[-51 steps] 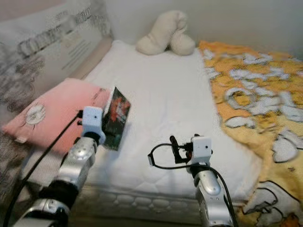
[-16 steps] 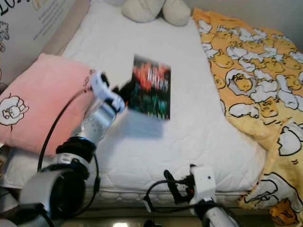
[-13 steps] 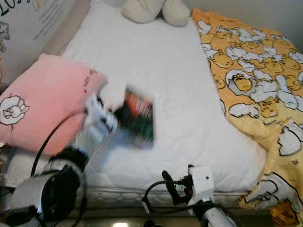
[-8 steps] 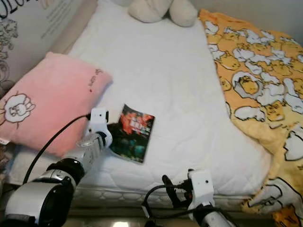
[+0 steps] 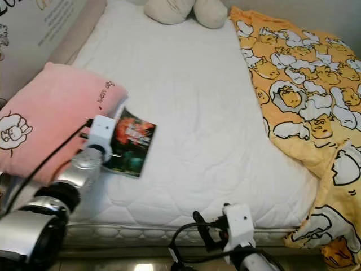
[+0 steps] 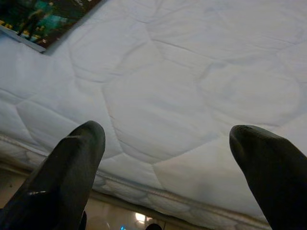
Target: Clean up the room
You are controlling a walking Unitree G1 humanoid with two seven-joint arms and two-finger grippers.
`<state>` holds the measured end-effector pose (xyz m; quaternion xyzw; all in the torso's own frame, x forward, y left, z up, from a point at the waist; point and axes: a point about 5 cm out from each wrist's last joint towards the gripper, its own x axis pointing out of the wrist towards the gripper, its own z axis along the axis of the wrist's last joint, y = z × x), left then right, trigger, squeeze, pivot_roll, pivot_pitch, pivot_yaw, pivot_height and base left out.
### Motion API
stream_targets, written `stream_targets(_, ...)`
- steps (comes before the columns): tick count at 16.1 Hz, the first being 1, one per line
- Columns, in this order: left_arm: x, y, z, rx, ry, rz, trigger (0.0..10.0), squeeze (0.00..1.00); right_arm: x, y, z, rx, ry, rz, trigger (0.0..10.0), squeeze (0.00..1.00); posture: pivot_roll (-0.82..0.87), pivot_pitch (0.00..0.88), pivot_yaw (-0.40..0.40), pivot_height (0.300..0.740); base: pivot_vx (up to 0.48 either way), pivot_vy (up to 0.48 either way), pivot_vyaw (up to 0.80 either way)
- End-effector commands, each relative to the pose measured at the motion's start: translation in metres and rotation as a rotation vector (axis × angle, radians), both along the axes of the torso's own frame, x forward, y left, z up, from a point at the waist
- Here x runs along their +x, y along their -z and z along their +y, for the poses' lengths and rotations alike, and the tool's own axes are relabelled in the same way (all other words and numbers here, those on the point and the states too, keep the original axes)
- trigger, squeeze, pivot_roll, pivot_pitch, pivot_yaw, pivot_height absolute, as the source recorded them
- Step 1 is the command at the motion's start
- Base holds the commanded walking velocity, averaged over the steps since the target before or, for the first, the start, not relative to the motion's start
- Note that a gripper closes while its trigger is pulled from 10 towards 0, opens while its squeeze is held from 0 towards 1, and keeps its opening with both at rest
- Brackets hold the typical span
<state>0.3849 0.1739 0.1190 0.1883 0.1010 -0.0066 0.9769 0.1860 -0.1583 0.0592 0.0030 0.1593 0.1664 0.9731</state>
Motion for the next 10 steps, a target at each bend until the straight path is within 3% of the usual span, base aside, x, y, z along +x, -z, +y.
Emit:
stream_targets(1,-0.003,0.006,0.003,0.035,-0.003,0.017,10.0,0.0,-0.002,0.005,-0.005,-0.022,0.006,0.025,10.0,0.0,-0.07,0.173,-0.115,0.74,0.0,0.0,0.0)
stream_targets(3,-0.001,0.002,0.005,0.039,0.027,0.027,10.0,0.0,0.001,0.005,-0.005,-0.024,0.001,0.024,10.0,0.0,-0.07,0.169,-0.114,0.74,0.0,0.0,0.0)
stream_targets(4,0.0,0.001,0.003,0.042,0.046,0.028,10.0,0.24,0.001,0.005,-0.005,-0.025,0.001,0.024,10.0,0.0,-0.07,0.17,-0.114,0.74,0.0,0.0,0.0)
stream_targets(5,0.001,-0.001,-0.001,0.038,0.072,0.03,10.0,0.93,0.001,0.005,-0.004,-0.026,0.001,0.025,10.0,0.0,-0.07,0.169,-0.114,0.74,0.0,0.0,0.0)
stream_targets(6,0.002,-0.001,-0.005,0.016,0.101,0.038,10.0,1.0,0.001,0.006,-0.004,-0.027,0.0,0.027,10.0,0.0,-0.07,0.171,-0.113,0.74,0.0,0.0,0.0)
stream_targets(10,0.0,0.004,-0.018,0.035,0.161,0.074,10.0,1.0,0.001,0.007,-0.003,-0.03,-0.005,0.032,10.0,0.0,-0.07,0.174,-0.113,0.74,0.0,0.0,0.0)
